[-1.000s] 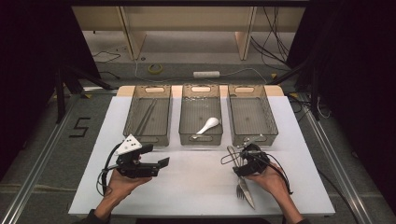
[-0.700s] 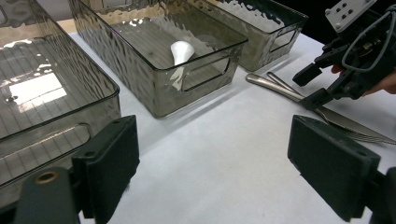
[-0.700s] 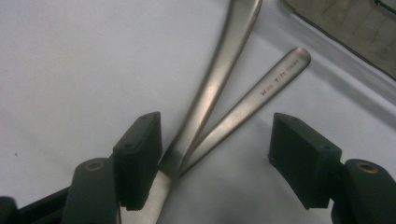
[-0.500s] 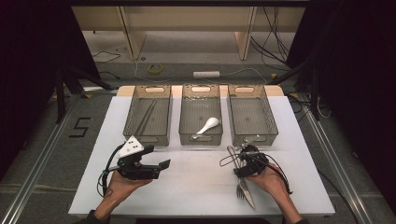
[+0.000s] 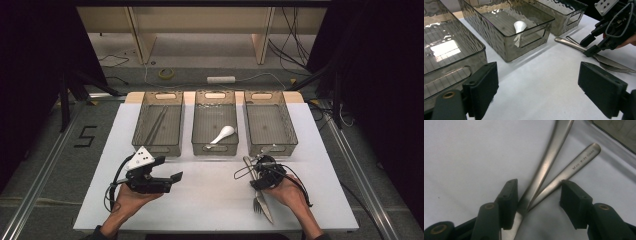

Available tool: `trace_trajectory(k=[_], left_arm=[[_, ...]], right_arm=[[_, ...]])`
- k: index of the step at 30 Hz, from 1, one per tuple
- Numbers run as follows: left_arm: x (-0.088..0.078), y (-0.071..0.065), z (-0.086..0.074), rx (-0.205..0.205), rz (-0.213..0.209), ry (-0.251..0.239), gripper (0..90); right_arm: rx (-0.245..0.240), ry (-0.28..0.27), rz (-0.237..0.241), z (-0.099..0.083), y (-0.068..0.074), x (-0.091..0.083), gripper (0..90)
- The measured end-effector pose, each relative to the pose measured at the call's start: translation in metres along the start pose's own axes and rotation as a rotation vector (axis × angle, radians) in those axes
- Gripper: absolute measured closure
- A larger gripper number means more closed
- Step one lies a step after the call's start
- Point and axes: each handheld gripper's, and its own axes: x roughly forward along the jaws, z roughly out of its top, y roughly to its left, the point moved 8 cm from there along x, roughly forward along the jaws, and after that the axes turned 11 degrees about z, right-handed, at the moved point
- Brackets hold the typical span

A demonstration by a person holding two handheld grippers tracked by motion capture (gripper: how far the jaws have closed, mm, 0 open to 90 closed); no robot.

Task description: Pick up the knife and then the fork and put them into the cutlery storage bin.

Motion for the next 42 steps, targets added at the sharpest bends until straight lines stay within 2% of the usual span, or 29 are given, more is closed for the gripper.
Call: trace_trajectory(k=[6,15,19,27,33,37,42], left_arm=[[0.0,-0.001,0.0,0.003,-0.001,0.003,16.3],[0.0,-0.002,-0.001,0.01,-0.005,0.01,16.4],[0.0,-0.002,-0.002,0.014,-0.005,0.011,16.5],[-0.001,-0.004,-0.003,0.023,-0.009,0.014,17.0],[-0.001,-0.004,-0.004,0.027,-0.011,0.018,17.1],[-0.001,-0.005,-0.004,0.031,-0.013,0.021,17.2],[-0.001,-0.006,-0.004,0.035,-0.014,0.023,17.2]], right_arm=[[-0.01,0.004,-0.012,0.0,-0.002,-0.002,59.9],[-0.01,0.006,0.005,0.001,-0.004,-0.004,63.8],[-0.004,0.001,0.031,0.001,-0.003,-0.006,69.0],[-0.002,0.015,0.046,0.001,-0.005,-0.007,69.0],[0.013,0.028,0.08,0.0,-0.008,-0.009,70.7],[0.023,0.022,0.108,0.001,-0.009,-0.01,77.4],[0.011,0.028,0.084,0.003,-0.008,-0.01,78.6]])
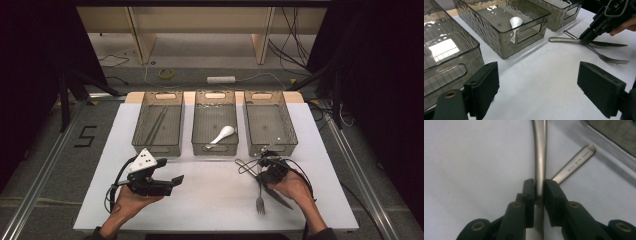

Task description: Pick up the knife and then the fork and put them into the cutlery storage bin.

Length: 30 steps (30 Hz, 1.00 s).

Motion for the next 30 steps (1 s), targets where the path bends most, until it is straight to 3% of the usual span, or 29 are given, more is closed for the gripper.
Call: trace_trajectory(k=[3,6,10,12,15,18,30], left_arm=[[0.0,0.0,0.0,0.006,0.001,0.004,17.4],[0.001,0.0,-0.001,0.01,0.0,0.008,17.4],[0.001,-0.001,0.0,0.009,-0.002,0.005,17.4],[0.002,-0.001,-0.001,0.008,-0.002,0.008,17.4],[0.002,-0.001,0.0,0.01,-0.002,0.005,17.4],[0.001,-0.001,0.0,0.009,0.0,0.006,17.4],[0.001,-0.001,-0.001,0.011,0.0,0.007,17.4]], right_arm=[[-0.003,0.002,-0.002,0.0,0.0,0.0,77.6],[-0.042,0.009,-0.048,0.003,0.002,0.001,78.5],[-0.073,0.011,-0.071,0.005,0.001,0.002,78.8],[-0.083,0.013,-0.068,0.006,0.002,0.002,78.7],[-0.103,0.018,-0.024,0.009,0.007,0.006,77.5],[-0.109,0.041,-0.04,0.011,0.009,0.009,76.8],[-0.085,0.066,-0.013,0.015,0.006,0.014,78.1]])
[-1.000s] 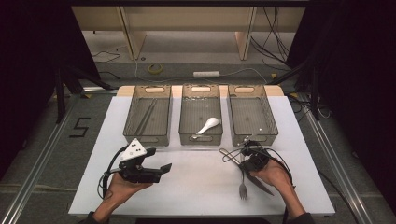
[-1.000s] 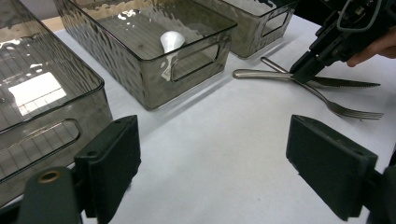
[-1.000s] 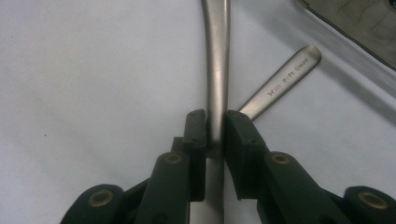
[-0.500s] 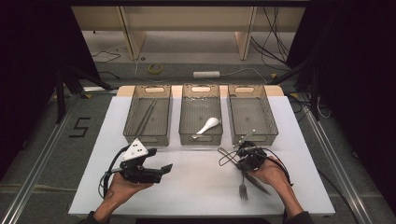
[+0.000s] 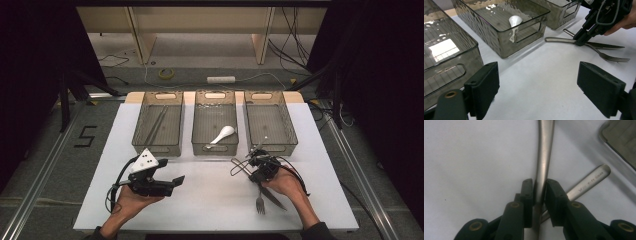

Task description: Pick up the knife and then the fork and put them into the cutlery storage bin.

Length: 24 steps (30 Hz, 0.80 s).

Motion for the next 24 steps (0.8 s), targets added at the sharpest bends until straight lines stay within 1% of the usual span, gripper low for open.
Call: trace_trajectory(k=[2,7,14,17,20,24], left_arm=[[0.0,0.0,0.0,0.002,0.0,0.002,17.5],[0.0,0.0,0.0,0.0,0.0,0.001,17.5],[-0.001,0.001,0.0,0.001,-0.001,-0.002,17.5],[-0.001,0.001,0.0,0.001,0.0,0.0,17.5],[-0.001,0.001,0.001,-0.004,-0.002,-0.005,17.5],[-0.002,0.003,0.002,-0.024,-0.005,-0.016,17.5]], right_arm=[[-0.002,0.003,-0.002,0.0,-0.001,0.0,79.9],[-0.014,0.006,-0.007,0.0,-0.001,0.0,80.2],[-0.043,0.013,-0.01,0.0,0.0,-0.001,80.5],[-0.051,0.018,-0.004,-0.001,0.002,-0.002,80.5],[-0.063,0.008,-0.007,0.0,0.003,-0.006,80.6],[-0.075,-0.017,0.005,0.001,0.008,-0.015,80.6]])
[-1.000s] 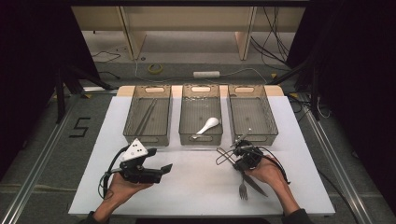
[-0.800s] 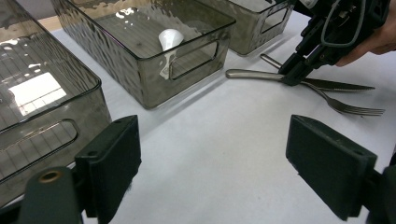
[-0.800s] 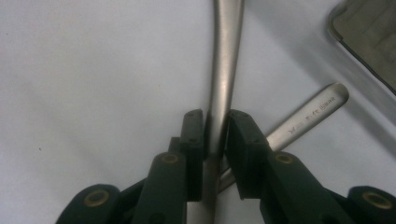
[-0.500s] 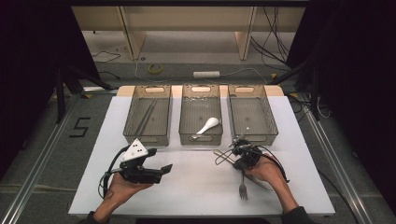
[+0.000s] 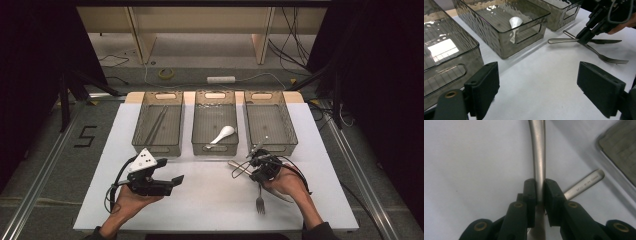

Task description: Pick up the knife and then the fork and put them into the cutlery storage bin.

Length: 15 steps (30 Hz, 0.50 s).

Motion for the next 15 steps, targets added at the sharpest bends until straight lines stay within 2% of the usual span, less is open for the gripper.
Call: trace_trajectory(k=[8,15], left_arm=[[-0.002,0.002,0.002,-0.021,-0.006,-0.02,16.9],[-0.003,0.003,0.005,-0.044,-0.01,-0.043,16.2]], right_arm=[[-0.006,-0.088,0.029,0.006,0.004,-0.024,80.6],[0.007,-0.167,0.019,0.011,-0.005,-0.05,80.5]])
